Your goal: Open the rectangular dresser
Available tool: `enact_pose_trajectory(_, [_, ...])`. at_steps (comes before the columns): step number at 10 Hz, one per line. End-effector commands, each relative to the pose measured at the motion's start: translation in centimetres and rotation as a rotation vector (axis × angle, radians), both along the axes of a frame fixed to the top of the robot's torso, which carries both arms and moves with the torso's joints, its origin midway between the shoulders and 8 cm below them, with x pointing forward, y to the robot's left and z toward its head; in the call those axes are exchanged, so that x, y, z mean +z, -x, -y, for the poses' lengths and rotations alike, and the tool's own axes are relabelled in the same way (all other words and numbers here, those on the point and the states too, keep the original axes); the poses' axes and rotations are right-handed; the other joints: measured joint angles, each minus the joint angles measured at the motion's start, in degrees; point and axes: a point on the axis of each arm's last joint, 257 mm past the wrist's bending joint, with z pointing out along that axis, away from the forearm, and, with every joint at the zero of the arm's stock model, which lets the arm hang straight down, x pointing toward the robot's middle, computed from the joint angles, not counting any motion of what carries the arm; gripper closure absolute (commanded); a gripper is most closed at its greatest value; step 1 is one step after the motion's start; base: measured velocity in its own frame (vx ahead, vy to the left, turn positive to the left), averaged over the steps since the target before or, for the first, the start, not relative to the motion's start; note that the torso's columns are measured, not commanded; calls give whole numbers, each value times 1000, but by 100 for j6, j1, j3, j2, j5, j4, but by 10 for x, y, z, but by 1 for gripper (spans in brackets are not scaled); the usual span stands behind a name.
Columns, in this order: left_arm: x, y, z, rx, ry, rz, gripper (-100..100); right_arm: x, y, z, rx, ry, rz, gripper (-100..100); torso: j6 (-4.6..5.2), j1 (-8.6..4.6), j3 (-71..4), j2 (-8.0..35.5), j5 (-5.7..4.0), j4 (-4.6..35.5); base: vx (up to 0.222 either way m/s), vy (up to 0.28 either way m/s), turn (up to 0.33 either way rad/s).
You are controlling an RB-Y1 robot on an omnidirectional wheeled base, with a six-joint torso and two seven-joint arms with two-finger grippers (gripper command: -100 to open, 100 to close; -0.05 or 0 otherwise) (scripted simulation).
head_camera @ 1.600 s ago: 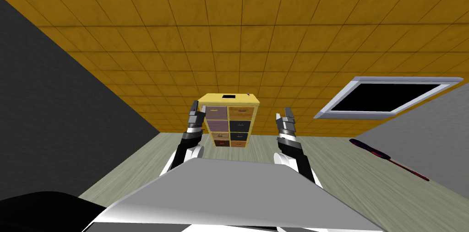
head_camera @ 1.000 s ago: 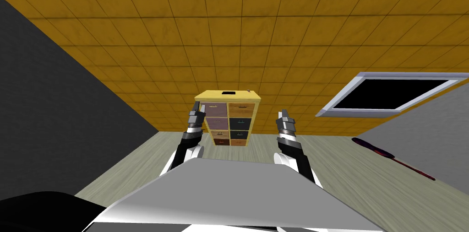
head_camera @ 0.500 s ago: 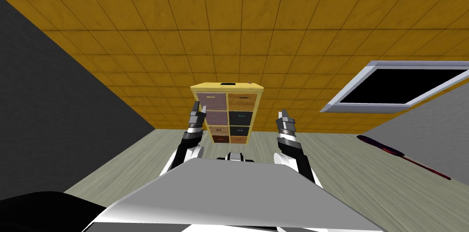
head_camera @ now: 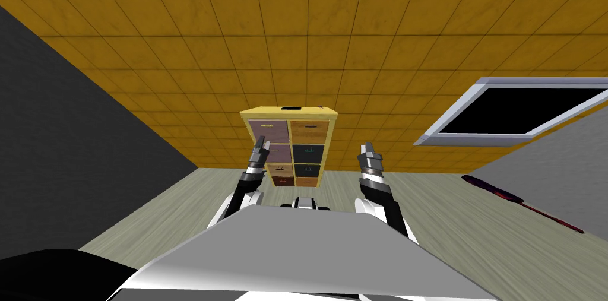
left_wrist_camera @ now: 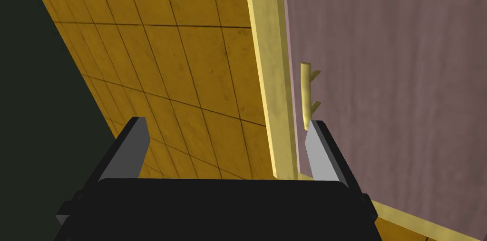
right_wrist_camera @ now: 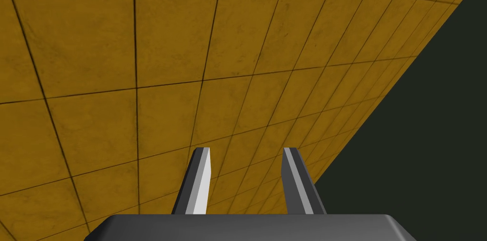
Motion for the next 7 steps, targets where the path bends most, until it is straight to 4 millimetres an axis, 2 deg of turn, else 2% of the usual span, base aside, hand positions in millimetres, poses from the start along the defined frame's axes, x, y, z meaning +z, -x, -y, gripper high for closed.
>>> enact_pose_trajectory(1, [-22, -7, -1, 3, -23, -37, -100, 0, 0, 0, 0, 0, 0, 0, 0, -1, 1, 2, 0, 1, 33, -82, -4])
enact_pose_trajectory(7, [-71, -21, -5, 13, -65, -120, -100, 0, 0, 0, 0, 0, 0, 0, 0, -1, 1, 1, -1, 0, 30, -76, -5])
